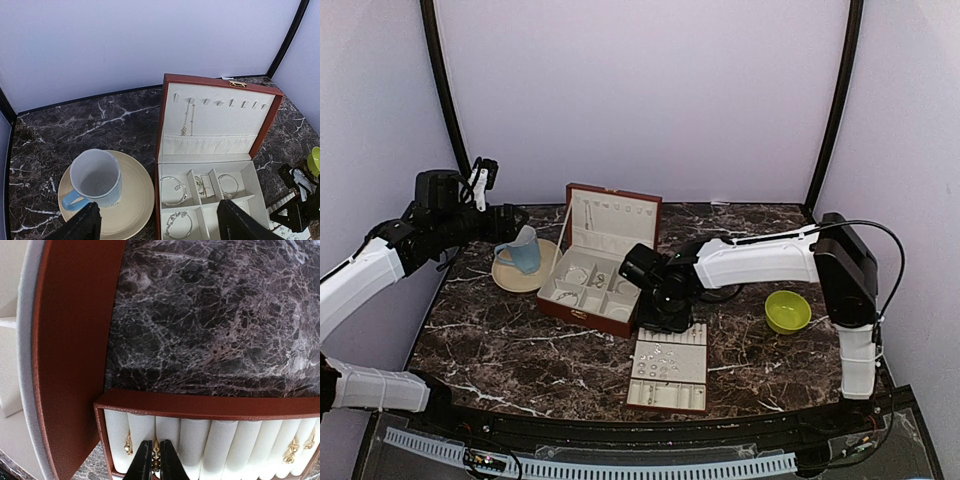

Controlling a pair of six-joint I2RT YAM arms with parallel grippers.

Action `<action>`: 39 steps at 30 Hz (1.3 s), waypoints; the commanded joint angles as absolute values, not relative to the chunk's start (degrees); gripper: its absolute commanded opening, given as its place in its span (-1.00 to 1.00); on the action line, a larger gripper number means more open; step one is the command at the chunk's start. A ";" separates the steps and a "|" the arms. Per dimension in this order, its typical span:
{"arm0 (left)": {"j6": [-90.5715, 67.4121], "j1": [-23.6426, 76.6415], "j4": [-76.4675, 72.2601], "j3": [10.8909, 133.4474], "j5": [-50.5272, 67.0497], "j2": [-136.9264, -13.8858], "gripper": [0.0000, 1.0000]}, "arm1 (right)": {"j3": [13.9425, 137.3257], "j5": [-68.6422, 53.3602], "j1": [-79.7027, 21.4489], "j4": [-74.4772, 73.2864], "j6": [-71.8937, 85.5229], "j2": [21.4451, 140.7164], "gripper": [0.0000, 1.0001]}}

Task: Organize the mixed jewelry
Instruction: Place the ring in the ring tray.

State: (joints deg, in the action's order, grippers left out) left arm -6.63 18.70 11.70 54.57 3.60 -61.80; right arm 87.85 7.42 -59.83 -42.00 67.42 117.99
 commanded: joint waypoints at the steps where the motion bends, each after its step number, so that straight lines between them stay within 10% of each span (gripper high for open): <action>1: -5.82 18.54 11.68 53.70 3.34 -60.84 0.66 | 88.42 9.42 -60.27 -42.15 66.89 116.82 -0.71; 12: -5.45 18.54 11.47 53.49 4.04 -60.64 0.66 | 88.03 12.73 -60.29 -44.42 67.19 113.86 -0.56; 22: -5.58 18.54 11.47 53.52 4.22 -60.73 0.66 | 86.11 8.72 -60.38 -39.43 64.84 113.27 -0.99; 39: -5.63 18.54 11.34 53.40 4.56 -61.16 0.66 | 86.48 5.39 -60.59 -39.34 63.72 117.03 -1.00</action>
